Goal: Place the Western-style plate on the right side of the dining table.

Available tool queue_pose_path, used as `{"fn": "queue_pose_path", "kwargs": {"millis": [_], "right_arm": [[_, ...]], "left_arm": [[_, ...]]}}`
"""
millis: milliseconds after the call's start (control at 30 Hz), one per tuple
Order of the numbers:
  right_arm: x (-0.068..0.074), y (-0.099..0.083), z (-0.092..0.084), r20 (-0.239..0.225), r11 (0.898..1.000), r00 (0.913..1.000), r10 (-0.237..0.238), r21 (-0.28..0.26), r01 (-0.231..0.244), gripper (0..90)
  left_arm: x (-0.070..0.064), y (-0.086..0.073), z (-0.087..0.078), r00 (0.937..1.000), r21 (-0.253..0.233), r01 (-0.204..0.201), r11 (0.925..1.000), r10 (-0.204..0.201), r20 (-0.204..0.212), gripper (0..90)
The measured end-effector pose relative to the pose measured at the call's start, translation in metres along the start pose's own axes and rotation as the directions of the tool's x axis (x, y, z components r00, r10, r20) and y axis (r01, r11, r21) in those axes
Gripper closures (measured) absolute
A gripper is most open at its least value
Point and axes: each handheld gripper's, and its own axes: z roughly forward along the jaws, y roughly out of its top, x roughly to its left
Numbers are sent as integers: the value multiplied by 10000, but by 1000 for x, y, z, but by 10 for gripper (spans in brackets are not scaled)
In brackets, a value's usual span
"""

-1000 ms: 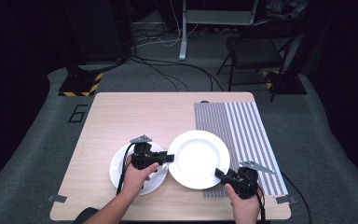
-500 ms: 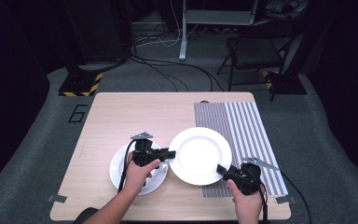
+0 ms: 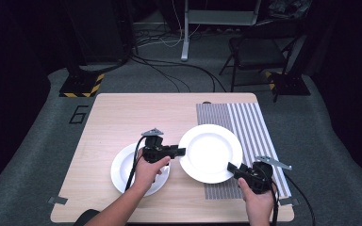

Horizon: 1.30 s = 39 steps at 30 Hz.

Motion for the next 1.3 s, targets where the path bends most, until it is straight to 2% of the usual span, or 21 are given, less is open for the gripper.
{"fn": "queue_pose_path", "kwargs": {"millis": [600, 933, 1000, 1167, 1300], "right_arm": [[-21, 3, -21, 390, 9996, 9991, 156, -253, -146, 536], [-29, 1, -28, 507, 9993, 9986, 174, -350, -156, 539], [-30, 1, -29, 529, 9992, 9983, 224, -343, -206, 539], [-34, 0, -32, 568, 9989, 9977, 368, -315, -351, 539], [-38, 0, -35, 644, 9989, 9975, 305, -378, -281, 539]], "left_arm": [[-16, 9, 29, 9991, 148, -77, 9999, 71, 408, 625], [-20, 10, 39, 9988, 225, -132, 9997, 121, 476, 625], [-22, 11, 42, 9988, 192, -43, 9998, 34, 498, 625], [-25, 12, 47, 9985, 255, -111, 9996, 97, 539, 625], [-28, 13, 51, 9984, 283, -151, 9995, 135, 556, 625]]}}
